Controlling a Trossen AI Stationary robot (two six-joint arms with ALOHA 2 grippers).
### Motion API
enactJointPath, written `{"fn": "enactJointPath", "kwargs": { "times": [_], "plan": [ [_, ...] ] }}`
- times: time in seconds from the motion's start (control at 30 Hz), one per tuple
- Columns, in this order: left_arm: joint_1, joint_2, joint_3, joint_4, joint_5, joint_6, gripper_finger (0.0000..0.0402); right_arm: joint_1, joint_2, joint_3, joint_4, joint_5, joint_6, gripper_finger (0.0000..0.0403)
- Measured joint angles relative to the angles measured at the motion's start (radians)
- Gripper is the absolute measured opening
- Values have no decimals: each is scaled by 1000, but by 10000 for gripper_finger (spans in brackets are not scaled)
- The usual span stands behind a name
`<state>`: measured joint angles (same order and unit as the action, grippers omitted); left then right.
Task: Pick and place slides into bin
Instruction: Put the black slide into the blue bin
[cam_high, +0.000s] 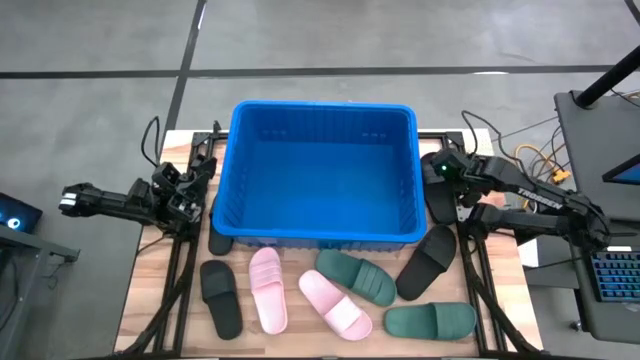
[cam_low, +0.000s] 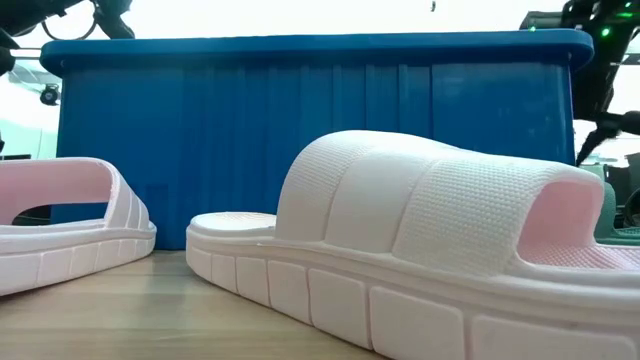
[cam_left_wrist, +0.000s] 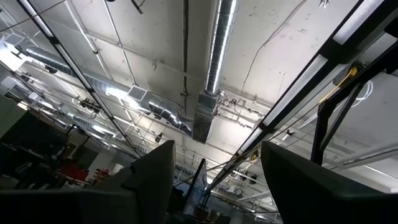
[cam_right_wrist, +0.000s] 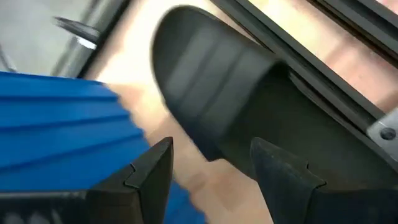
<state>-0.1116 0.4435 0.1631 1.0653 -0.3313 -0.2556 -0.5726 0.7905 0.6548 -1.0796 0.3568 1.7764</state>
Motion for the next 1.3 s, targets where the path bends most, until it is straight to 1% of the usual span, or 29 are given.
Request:
{"fn": "enactJointPath", "kwargs": {
  "times": [0.1, 0.33, 0.57, 0.63, 0.97, 1.13, 1.3],
  "plan": [
    [0, 0, 0, -1, 0, -1, 222, -9, 11, -23, 30, -1, 27, 205],
    [0, 0, 0, 0, 1, -1, 222, -9, 10, -93, 77, 57, 66, 205],
    [0, 0, 0, 0, 1, 0, 222, -9, 4, -171, 251, 71, 101, 205],
    [0, -1, 0, -1, 0, 0, 222, -8, 7, -194, 278, 80, 101, 205],
    [0, 0, 0, -1, 0, 0, 222, -9, 16, -225, 279, 103, 108, 205],
    [0, 0, 0, 0, 0, 0, 222, -9, 16, -236, 279, 158, 113, 203],
    [0, 0, 0, 0, 0, 0, 222, -9, 18, -242, 296, 218, 157, 189]
  ]
}}
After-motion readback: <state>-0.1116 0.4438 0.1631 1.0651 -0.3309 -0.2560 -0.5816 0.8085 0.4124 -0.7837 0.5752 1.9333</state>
